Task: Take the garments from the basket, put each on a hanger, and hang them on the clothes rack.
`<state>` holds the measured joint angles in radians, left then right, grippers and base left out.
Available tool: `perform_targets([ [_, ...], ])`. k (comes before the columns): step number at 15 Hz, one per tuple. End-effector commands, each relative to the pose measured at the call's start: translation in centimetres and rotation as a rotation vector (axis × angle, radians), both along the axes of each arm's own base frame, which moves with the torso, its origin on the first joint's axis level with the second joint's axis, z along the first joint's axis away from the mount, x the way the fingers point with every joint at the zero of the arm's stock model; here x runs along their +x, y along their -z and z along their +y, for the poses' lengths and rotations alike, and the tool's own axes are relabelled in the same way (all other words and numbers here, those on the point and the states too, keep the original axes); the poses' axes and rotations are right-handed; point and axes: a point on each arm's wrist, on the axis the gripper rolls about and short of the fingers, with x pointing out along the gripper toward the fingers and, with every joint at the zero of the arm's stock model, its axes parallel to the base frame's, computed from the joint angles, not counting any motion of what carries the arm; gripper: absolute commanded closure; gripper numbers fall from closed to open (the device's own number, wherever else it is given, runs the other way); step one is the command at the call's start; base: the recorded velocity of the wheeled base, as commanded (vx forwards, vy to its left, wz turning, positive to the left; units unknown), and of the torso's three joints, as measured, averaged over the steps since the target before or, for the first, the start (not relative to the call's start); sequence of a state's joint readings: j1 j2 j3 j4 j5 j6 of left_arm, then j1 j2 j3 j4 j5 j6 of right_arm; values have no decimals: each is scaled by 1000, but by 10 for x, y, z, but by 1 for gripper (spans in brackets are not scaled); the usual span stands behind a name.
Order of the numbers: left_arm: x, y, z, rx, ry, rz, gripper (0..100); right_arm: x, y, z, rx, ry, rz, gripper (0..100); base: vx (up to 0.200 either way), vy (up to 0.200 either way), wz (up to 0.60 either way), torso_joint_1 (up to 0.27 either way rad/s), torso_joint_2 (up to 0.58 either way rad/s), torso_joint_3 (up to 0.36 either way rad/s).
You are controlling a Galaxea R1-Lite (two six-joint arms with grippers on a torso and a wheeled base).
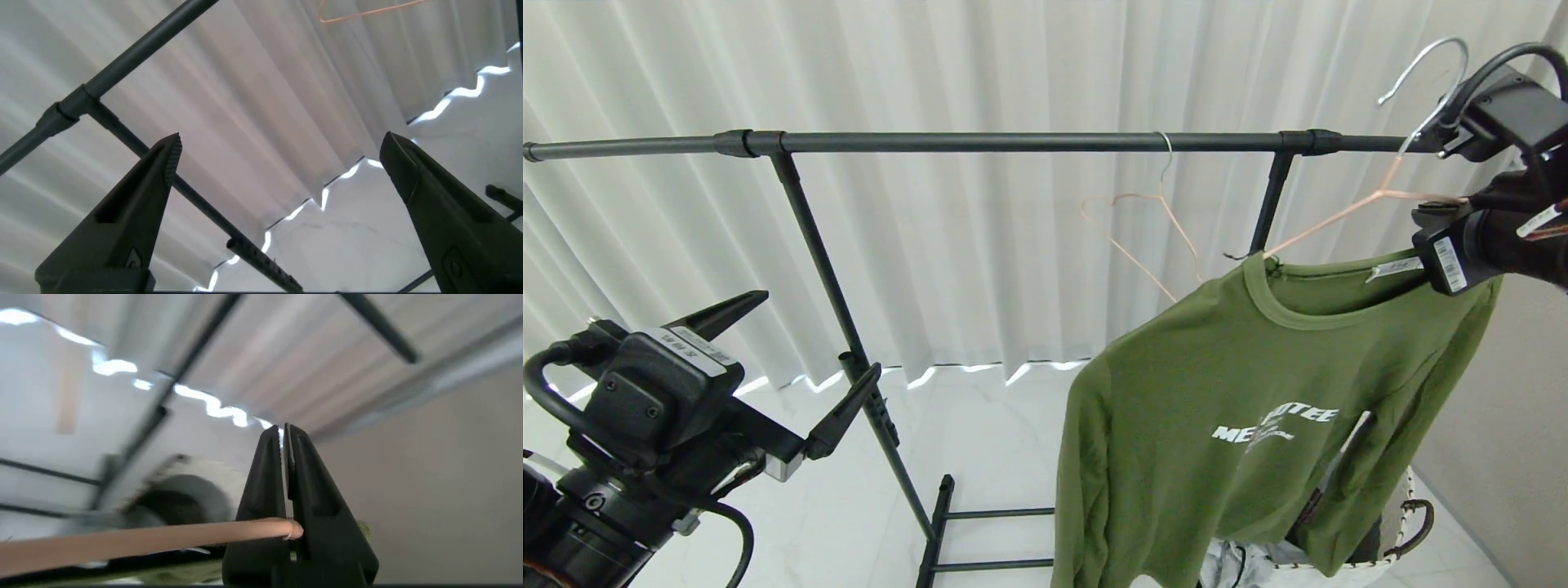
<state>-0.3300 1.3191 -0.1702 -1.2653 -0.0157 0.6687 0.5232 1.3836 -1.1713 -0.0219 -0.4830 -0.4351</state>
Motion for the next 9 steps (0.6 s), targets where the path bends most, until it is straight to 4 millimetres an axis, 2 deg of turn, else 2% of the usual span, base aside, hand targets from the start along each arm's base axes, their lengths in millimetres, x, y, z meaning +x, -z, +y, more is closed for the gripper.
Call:
perform_targets([
  [1, 0, 0, 0, 0, -1, 1, 0, -6, -2, -2, 58, -56, 13, 100, 0, 0, 0, 0, 0, 0],
  [3, 0, 0, 0, 0, -1, 0, 0, -12, -1, -3, 97, -134, 54, 100, 0, 0, 0, 0, 0, 0],
  [5, 2, -3, -1, -6, 6, -13, 0, -11, 1, -3, 85, -133, 79, 100, 0, 0, 0, 0, 0, 0],
  [9, 2, -7, -11, 7, 145, -28, 0, 5, 9, 5, 53, -65, 100, 100, 0, 0, 0, 0, 0, 0],
])
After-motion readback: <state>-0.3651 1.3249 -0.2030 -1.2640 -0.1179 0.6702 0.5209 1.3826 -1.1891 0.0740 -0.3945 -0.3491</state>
